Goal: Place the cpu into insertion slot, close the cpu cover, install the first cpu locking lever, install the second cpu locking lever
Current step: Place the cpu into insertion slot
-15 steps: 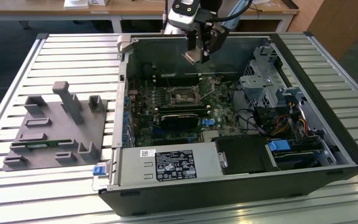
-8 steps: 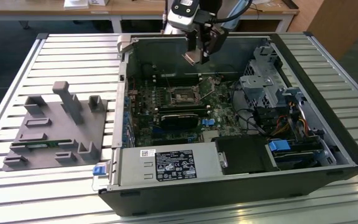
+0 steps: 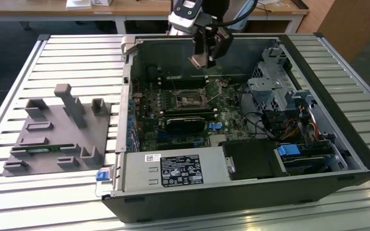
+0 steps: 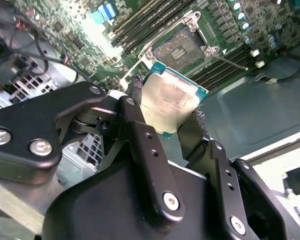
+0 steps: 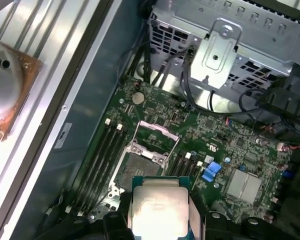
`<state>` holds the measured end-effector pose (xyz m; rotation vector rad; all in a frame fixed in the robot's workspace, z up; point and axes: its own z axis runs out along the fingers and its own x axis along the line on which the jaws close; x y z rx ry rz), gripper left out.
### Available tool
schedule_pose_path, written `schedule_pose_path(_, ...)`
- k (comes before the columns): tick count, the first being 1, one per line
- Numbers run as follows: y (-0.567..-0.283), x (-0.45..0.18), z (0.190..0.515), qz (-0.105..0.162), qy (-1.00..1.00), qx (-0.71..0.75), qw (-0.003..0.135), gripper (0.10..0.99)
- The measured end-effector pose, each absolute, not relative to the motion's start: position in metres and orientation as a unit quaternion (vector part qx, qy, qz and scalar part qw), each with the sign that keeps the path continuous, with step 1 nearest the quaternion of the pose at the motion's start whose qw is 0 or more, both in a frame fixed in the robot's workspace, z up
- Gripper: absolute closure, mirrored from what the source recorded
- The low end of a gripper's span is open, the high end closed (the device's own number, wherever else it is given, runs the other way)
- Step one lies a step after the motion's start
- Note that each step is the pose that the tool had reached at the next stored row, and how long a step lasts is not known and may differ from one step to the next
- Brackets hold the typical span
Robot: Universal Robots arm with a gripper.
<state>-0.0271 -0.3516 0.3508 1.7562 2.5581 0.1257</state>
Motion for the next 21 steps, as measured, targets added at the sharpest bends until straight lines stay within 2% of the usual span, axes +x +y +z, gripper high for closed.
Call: schedule_pose_path(21, -0.352, -0.027, 0.339, 0.038, 0.756, 0.653, 0.022, 0.549)
